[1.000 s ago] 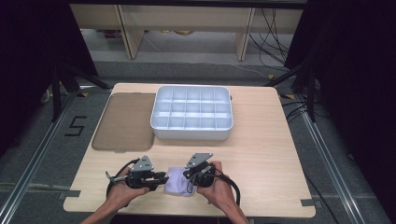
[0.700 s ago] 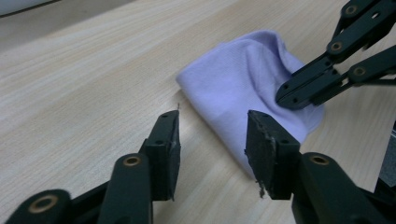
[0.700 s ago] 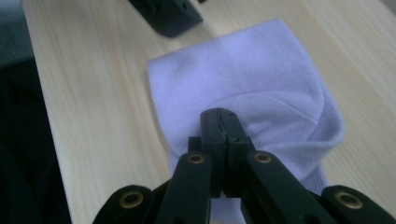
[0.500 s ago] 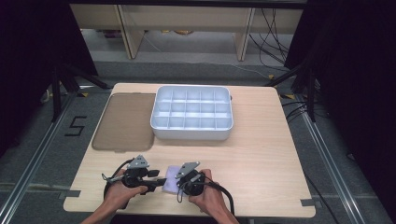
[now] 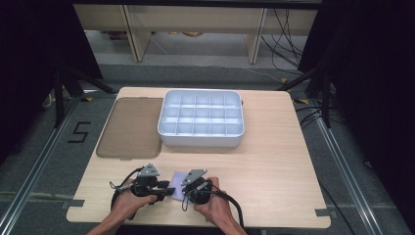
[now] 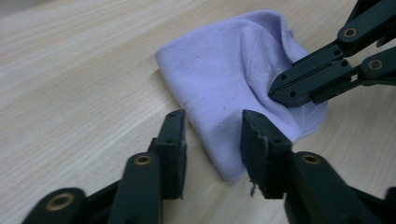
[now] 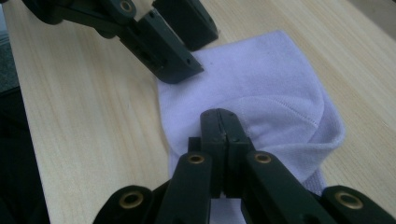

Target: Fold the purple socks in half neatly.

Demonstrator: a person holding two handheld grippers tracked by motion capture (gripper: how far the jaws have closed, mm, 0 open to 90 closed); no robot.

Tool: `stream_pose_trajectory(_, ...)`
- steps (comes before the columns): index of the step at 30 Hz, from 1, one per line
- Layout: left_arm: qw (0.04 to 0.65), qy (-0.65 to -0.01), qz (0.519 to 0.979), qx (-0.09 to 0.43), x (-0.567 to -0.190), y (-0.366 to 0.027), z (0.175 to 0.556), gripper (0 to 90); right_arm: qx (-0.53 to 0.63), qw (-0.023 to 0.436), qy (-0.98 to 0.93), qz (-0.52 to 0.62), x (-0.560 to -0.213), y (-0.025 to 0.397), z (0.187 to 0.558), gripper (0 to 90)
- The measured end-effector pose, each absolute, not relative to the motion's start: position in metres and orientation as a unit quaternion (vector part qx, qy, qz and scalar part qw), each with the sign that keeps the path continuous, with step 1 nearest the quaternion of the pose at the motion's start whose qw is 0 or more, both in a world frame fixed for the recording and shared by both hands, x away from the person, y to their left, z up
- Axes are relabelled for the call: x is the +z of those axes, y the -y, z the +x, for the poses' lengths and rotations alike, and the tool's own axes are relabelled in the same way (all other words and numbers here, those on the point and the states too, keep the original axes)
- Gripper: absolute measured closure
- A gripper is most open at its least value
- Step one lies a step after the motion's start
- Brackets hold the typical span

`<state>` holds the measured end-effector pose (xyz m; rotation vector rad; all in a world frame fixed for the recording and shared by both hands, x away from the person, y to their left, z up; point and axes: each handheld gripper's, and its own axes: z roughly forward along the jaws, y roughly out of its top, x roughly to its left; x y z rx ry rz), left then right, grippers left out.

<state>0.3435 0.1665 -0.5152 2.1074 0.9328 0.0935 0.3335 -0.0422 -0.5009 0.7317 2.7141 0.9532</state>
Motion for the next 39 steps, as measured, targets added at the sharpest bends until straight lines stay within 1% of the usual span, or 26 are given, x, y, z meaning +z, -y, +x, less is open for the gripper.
stream_pose_trajectory(3, 0.41, -0.371, 0.832, 0.034, -0.516, -0.163, 0.343, 71.3, 0.32, 0.087, -0.911, 0.245, -0.501, 0.042, 0.334, 90.0)
stream_pose_trajectory(5, 0.412, -0.369, 0.832, 0.041, -0.515, -0.164, 0.342, 77.8, 0.323, 0.086, -0.91, 0.245, -0.501, 0.042, 0.334, 90.0)
stream_pose_trajectory(6, 0.416, -0.369, 0.83, 0.043, -0.515, -0.163, 0.342, 82.8, 0.323, 0.086, -0.91, 0.245, -0.501, 0.042, 0.334, 90.0)
stream_pose_trajectory(7, 0.42, -0.366, 0.829, 0.042, -0.515, -0.162, 0.341, 83.6, 0.323, 0.086, -0.91, 0.245, -0.501, 0.042, 0.334, 90.0)
stream_pose_trajectory(12, 0.415, -0.35, 0.839, 0.048, -0.51, -0.164, 0.34, 84.6, 0.333, 0.086, -0.907, 0.242, -0.498, 0.044, 0.335, 89.8)
stream_pose_trajectory(13, 0.422, -0.355, 0.833, 0.048, -0.51, -0.163, 0.339, 84.6, 0.337, 0.086, -0.906, 0.243, -0.496, 0.044, 0.334, 89.8)
stream_pose_trajectory(17, 0.423, -0.35, 0.834, 0.053, -0.507, -0.165, 0.338, 84.7, 0.352, 0.087, -0.904, 0.228, -0.491, 0.039, 0.332, 89.9)
stream_pose_trajectory(19, 0.422, -0.34, 0.838, 0.061, -0.505, -0.166, 0.338, 84.7, 0.348, 0.08, -0.907, 0.224, -0.495, 0.035, 0.331, 89.8)
stream_pose_trajectory(20, 0.424, -0.345, 0.835, 0.06, -0.504, -0.165, 0.337, 84.8, 0.344, 0.077, -0.91, 0.219, -0.497, 0.033, 0.332, 89.9)
stream_pose_trajectory(21, 0.426, -0.339, 0.836, 0.063, -0.502, -0.165, 0.337, 84.8, 0.336, 0.083, -0.913, 0.216, -0.5, 0.031, 0.332, 89.9)
stream_pose_trajectory(24, 0.428, -0.337, 0.836, 0.068, -0.501, -0.165, 0.336, 84.8, 0.33, 0.083, -0.915, 0.215, -0.501, 0.029, 0.334, 90.0)
stream_pose_trajectory(26, 0.419, -0.33, 0.843, 0.069, -0.5, -0.167, 0.336, 84.8, 0.338, 0.087, -0.91, 0.222, -0.496, 0.032, 0.337, 89.9)
stream_pose_trajectory(28, 0.422, -0.333, 0.84, 0.073, -0.5, -0.166, 0.336, 84.8, 0.345, 0.096, -0.904, 0.234, -0.491, 0.034, 0.343, 89.9)
stream_pose_trajectory(29, 0.424, -0.338, 0.837, 0.072, -0.5, -0.165, 0.336, 84.8, 0.347, 0.111, -0.902, 0.233, -0.49, 0.036, 0.348, 89.9)
stream_pose_trajectory(31, 0.422, -0.324, 0.843, 0.077, -0.499, -0.165, 0.337, 84.9, 0.334, 0.12, -0.904, 0.24, -0.491, 0.037, 0.358, 89.9)
stream_pose_trajectory(34, 0.419, -0.329, 0.842, 0.079, -0.498, -0.163, 0.336, 84.9, 0.325, 0.111, -0.907, 0.246, -0.5, 0.036, 0.367, 90.0)
stream_pose_trajectory(35, 0.415, -0.317, 0.849, 0.081, -0.497, -0.164, 0.337, 85.0, 0.325, 0.108, -0.906, 0.248, -0.5, 0.035, 0.368, 90.0)
stream_pose_trajectory(36, 0.417, -0.321, 0.847, 0.081, -0.498, -0.163, 0.336, 85.0, 0.326, 0.116, -0.906, 0.243, -0.499, 0.035, 0.369, 90.0)
stream_pose_trajectory(37, 0.415, -0.318, 0.849, 0.082, -0.497, -0.164, 0.337, 85.0, 0.33, 0.111, -0.904, 0.249, -0.495, 0.035, 0.37, 90.0)
stream_pose_trajectory(39, 0.416, -0.322, 0.847, 0.082, -0.497, -0.163, 0.337, 85.0, 0.327, 0.119, -0.903, 0.253, -0.492, 0.035, 0.374, 90.0)
